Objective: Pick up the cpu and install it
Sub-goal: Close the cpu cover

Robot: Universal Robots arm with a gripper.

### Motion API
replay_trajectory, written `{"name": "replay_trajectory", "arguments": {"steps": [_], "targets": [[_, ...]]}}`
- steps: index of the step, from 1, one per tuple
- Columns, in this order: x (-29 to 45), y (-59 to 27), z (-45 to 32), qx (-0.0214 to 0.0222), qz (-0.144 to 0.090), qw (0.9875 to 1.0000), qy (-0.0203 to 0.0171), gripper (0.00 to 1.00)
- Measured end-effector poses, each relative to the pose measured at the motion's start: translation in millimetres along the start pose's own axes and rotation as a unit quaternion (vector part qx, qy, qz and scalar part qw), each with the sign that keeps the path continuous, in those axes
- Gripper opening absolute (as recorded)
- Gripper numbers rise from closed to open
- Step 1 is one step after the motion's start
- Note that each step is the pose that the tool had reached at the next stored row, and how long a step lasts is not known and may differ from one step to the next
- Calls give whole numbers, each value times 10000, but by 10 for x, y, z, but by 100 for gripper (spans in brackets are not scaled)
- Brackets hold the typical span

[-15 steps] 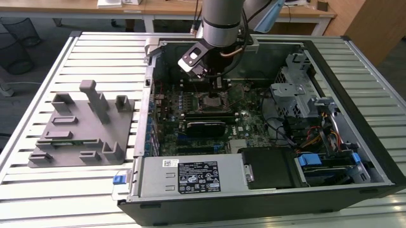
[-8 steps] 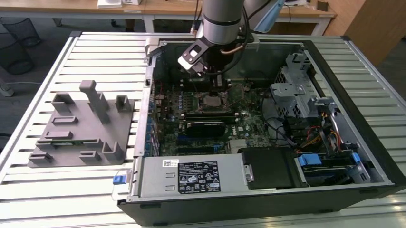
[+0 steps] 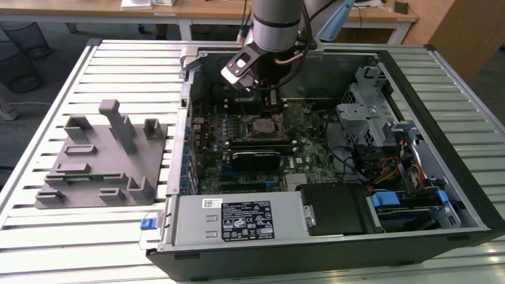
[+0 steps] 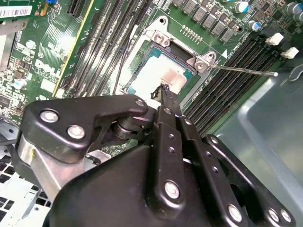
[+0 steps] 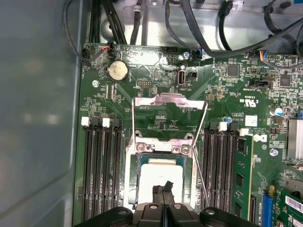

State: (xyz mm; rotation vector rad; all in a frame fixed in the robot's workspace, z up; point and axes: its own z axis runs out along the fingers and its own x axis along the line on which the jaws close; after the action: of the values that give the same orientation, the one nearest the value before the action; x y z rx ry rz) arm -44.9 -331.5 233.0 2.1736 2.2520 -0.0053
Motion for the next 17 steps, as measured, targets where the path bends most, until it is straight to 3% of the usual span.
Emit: {"name": "replay_trajectory", "arguments": {"steps": [10, 17], "targets": [[-1, 1, -102, 0, 0, 10000, 0, 11], [-3, 2, -280, 2, -1, 10000, 0, 11]]}}
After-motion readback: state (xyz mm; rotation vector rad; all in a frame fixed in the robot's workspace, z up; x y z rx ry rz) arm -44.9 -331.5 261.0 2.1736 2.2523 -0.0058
